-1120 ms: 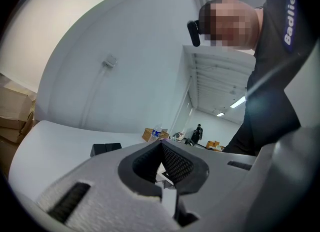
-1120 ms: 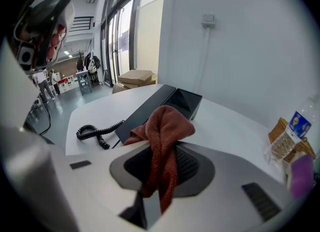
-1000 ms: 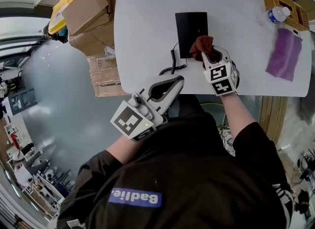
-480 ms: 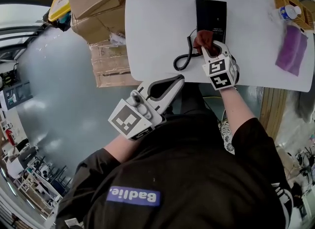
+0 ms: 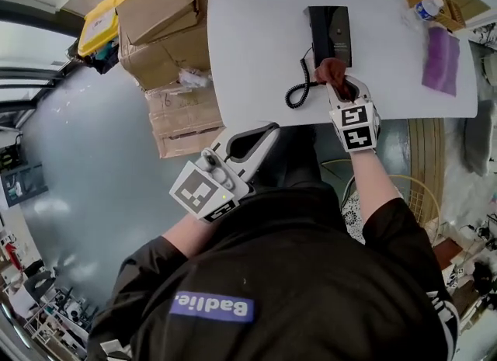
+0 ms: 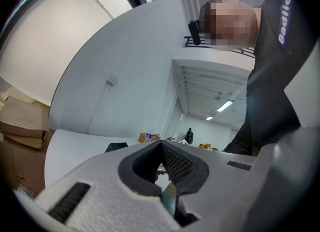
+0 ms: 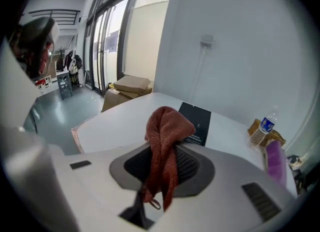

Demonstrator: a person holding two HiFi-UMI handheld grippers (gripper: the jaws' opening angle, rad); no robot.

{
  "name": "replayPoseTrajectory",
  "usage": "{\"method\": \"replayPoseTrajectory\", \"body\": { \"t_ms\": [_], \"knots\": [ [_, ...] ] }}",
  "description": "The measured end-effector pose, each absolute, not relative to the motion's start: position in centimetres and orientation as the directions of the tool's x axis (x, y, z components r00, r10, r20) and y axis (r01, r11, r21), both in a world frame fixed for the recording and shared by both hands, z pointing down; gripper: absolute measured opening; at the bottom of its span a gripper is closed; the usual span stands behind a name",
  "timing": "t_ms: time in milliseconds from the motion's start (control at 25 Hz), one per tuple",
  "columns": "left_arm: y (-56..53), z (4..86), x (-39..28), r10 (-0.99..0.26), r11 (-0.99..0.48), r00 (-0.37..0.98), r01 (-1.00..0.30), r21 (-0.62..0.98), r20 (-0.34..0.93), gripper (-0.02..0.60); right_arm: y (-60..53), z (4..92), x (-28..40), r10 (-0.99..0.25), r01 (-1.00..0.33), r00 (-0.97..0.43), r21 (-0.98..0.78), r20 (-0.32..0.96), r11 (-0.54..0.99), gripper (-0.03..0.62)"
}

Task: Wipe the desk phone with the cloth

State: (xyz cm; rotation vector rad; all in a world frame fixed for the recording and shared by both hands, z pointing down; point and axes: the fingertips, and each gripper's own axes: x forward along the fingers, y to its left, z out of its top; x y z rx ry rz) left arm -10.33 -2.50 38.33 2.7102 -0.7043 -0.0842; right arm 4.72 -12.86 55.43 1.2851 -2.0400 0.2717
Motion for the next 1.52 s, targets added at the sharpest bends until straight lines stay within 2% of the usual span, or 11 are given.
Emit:
{"method": "replayPoseTrajectory", "body": {
  "t_ms": [360, 520, 1040, 1520],
  "knots": [
    [2.3, 35.2, -11.9, -0.384, -0.875, 0.923, -0.369, 0.313, 0.013, 0.009, -2.5, 46.6, 2.0, -0.743, -0.882, -0.308, 0.113, 0.594, 0.457, 0.089],
    [3.6, 32.6, -10.5, -0.364, -0.895, 0.931, -0.345, 0.283, -0.018, 0.009, 0.4, 43.7, 1.3, -0.733, -0.867, -0.391, 0.046, 0.557, 0.497, 0.089],
    [4.6, 30.2, -3.8, -0.436, -0.873, 0.900, -0.423, 0.244, -0.001, 0.009, 4.6, 37.3, 1.7, -0.663, -0.738, -0.643, -0.082, 0.383, 0.670, 0.089],
    [6.3, 31.7, -0.9, -0.458, -0.859, 0.886, -0.462, 0.220, 0.071, 0.009, 6.4, 36.0, 2.7, -0.605, -0.658, -0.748, -0.185, 0.274, 0.730, 0.089]
  ]
}}
